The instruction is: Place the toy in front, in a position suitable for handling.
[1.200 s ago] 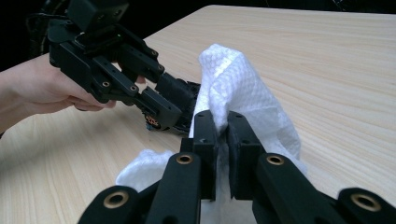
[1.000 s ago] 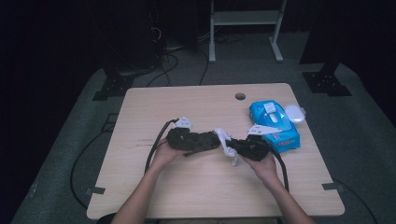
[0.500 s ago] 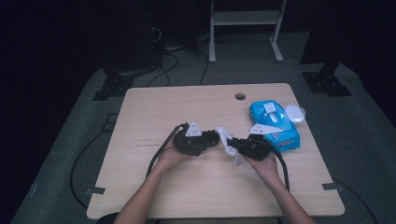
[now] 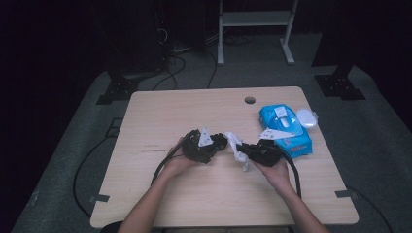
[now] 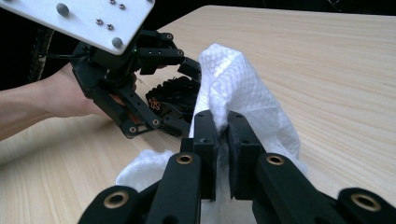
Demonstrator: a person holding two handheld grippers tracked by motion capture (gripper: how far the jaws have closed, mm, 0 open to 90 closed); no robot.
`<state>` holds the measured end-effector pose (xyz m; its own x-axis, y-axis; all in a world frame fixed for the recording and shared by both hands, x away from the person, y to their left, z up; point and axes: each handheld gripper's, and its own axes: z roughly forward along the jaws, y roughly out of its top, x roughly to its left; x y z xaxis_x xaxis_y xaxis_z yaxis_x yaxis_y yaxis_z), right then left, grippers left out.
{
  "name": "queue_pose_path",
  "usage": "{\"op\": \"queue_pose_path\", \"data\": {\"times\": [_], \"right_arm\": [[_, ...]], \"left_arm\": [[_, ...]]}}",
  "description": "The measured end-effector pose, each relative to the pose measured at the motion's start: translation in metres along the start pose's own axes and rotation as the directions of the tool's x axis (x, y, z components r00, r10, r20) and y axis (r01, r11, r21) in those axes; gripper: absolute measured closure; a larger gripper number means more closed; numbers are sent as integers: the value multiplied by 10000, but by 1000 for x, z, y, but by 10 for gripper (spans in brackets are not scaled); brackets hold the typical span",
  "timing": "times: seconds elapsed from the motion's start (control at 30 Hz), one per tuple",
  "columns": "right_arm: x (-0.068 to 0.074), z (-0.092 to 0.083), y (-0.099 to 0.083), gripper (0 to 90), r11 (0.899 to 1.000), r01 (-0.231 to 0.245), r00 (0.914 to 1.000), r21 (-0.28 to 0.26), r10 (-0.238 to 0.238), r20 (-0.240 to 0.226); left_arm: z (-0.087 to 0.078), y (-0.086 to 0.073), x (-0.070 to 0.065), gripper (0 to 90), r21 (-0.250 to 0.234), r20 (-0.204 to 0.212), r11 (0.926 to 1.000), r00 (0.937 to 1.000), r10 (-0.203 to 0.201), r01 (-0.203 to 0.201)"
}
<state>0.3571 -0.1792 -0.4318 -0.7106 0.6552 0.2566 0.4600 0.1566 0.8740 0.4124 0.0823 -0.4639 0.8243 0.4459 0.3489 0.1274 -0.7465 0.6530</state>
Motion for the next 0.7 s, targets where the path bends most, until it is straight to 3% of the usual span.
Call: {"op": "queue_pose_path", "data": {"times": [0.1,0.13,0.2,0.3,0.33,0.43,0.53,0.6,0.7], "right_arm": [[0,2,0,828,10000,11,10000,-33,-11,-2],[0,2,0,828,10000,11,10000,-33,-11,-2],[0,2,0,828,10000,3,10000,-21,-3,11],[-1,1,0,828,10000,-24,10000,-20,24,8],[-1,1,0,828,10000,-20,10000,-20,20,13],[-2,0,0,828,10000,-37,10000,-42,37,21],[-2,0,0,827,10000,-64,10000,-37,64,16],[-2,0,0,828,10000,-53,10000,-43,53,20],[-2,0,0,828,10000,-65,10000,-64,65,23]], "left_arm": [[-1,7,-2,391,-5,-72,9982,9982,597,-597],[-1,7,-2,422,-5,-72,9982,9982,597,-597],[-2,9,5,444,-168,394,9999,9992,-28,34],[-3,7,8,440,-253,548,9996,9985,-97,111],[-3,7,8,428,-253,548,9996,9985,-97,111],[1,4,9,276,-20,342,9993,9987,-382,383],[3,3,9,225,145,183,9996,9996,-237,235],[7,1,8,199,287,77,9995,9998,-158,155],[10,-2,12,240,408,399,9981,9981,-467,451]]}}
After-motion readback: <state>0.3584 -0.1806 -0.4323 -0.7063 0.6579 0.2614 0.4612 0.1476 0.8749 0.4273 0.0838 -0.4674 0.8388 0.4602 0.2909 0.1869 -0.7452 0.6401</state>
